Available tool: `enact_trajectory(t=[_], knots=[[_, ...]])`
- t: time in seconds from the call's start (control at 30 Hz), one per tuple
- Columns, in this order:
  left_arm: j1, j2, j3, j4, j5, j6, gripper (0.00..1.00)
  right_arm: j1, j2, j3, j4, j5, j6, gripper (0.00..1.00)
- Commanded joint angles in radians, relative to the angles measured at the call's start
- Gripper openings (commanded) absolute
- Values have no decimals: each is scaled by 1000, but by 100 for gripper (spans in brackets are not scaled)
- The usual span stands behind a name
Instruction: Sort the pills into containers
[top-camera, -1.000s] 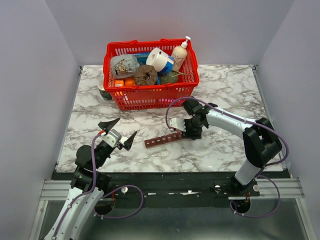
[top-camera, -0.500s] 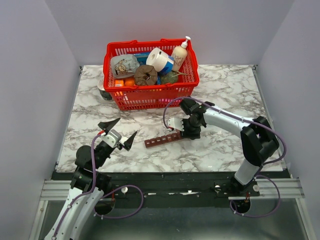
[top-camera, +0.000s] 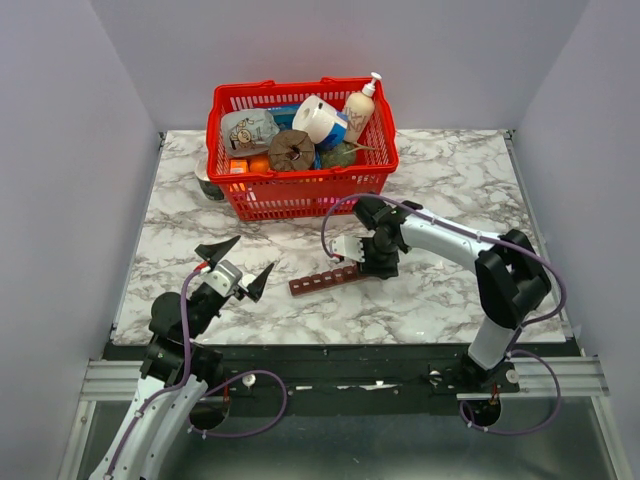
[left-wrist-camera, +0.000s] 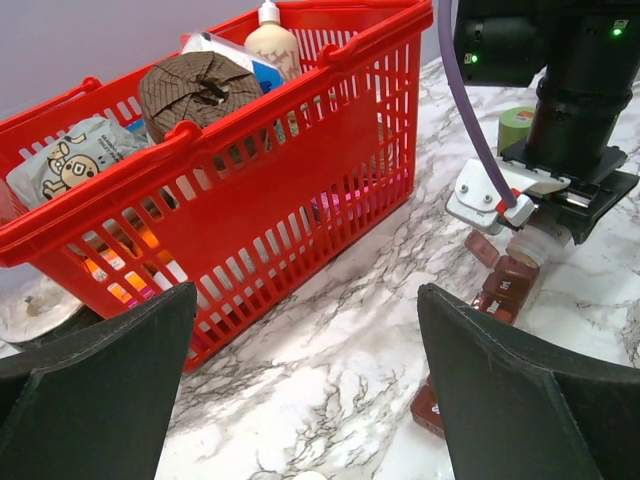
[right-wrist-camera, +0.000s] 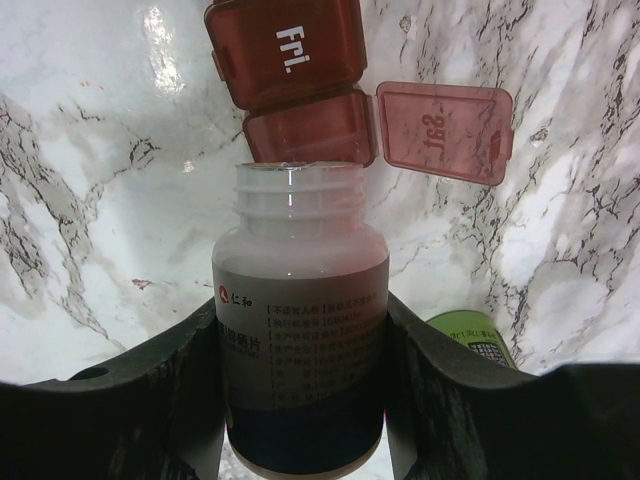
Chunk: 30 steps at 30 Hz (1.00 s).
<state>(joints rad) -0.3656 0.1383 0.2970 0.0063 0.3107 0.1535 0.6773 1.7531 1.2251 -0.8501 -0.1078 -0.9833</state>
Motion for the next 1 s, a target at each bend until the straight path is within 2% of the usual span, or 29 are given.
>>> enact_trajectory(t=[0.0, 0.97], knots=[[7, -17, 13, 18, 27, 8, 99, 15, 23, 36, -49, 42, 17, 1], [7, -32, 13, 20, 28, 6, 99, 39, 95, 131, -132, 103, 35, 1]])
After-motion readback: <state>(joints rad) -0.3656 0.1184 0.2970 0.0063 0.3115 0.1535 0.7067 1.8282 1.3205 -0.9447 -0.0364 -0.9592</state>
